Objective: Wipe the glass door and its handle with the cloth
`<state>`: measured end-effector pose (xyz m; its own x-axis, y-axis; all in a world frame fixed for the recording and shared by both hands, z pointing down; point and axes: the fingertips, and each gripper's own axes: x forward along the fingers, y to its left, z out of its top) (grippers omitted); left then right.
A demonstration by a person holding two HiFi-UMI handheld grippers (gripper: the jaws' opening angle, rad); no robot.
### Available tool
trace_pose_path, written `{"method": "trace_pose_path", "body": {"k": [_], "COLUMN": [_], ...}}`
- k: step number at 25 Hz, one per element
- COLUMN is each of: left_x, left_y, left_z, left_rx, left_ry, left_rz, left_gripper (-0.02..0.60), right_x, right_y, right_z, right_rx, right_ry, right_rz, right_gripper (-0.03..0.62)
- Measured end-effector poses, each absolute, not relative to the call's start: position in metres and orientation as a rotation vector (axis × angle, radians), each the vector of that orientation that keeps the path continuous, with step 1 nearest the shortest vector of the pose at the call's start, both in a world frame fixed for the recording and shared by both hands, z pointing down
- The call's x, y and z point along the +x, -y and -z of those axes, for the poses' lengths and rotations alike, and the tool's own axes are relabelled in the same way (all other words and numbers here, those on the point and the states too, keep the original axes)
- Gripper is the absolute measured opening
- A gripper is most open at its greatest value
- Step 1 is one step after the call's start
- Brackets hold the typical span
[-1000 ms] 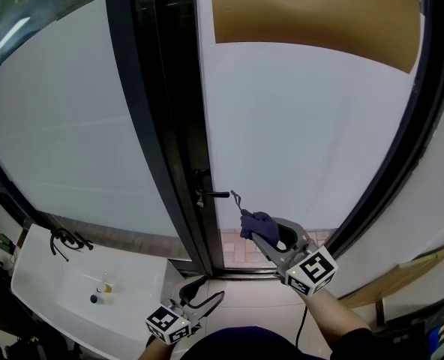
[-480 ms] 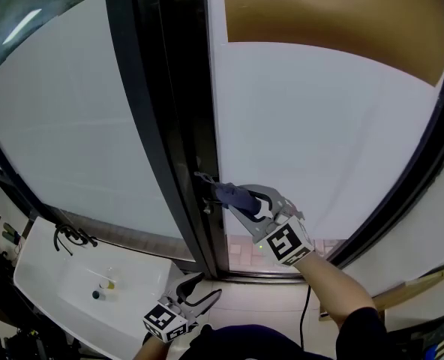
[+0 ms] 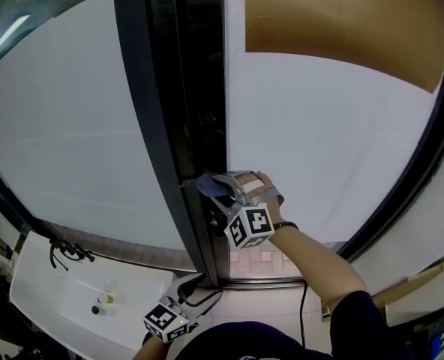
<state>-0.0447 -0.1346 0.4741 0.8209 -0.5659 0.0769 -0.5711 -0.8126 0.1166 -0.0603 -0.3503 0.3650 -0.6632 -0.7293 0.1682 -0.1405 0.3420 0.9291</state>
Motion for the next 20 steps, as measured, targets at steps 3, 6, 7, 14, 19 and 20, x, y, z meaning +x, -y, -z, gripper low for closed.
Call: {"method": "trace_pose_path", "body": {"k": [3, 6, 7, 14, 19, 20], "left_x": [-0.053, -0.060, -0.061, -0.054, -0.039, -0.035], "left_y": [0.137, 0.142, 0.144, 0.148, 0.149, 0.149], "left_z": [-0.478, -0.473, -0.474, -0.475, -0.473, -0.474], "left_rx": [2.855, 2.862, 2.863, 2.865, 2.866, 2.866], "left_ry": [0.896, 0.912, 0.915, 0.904, 0.891, 0.885], "left_rz": [-0.062, -0.067, -0.065, -0.040, -0.055, -0.058], "left_gripper": [0.242, 0.242, 0.242, 0.242, 0.242, 0.242], "right_x": [-0.066, -0.063, -0.062, -0.044, -0.008, 0.000], "right_y": [0.368, 0.379, 0.381, 0.382, 0.387, 0.389], "right_z": [-0.378, -0.390, -0.394, -0.399, -0.402, -0.402], "right_rx": [0.736, 0.716, 0.709, 0.705, 0.731, 0.739], "right_ry": [1.918, 1.864, 1.840, 1.746, 1.718, 1.715], "right_rz": [1.398, 1.409, 1.419, 1.472, 1.430, 1.424], "right_gripper": [0.155, 0.152, 0.152, 0.149, 0.147, 0.147]}}
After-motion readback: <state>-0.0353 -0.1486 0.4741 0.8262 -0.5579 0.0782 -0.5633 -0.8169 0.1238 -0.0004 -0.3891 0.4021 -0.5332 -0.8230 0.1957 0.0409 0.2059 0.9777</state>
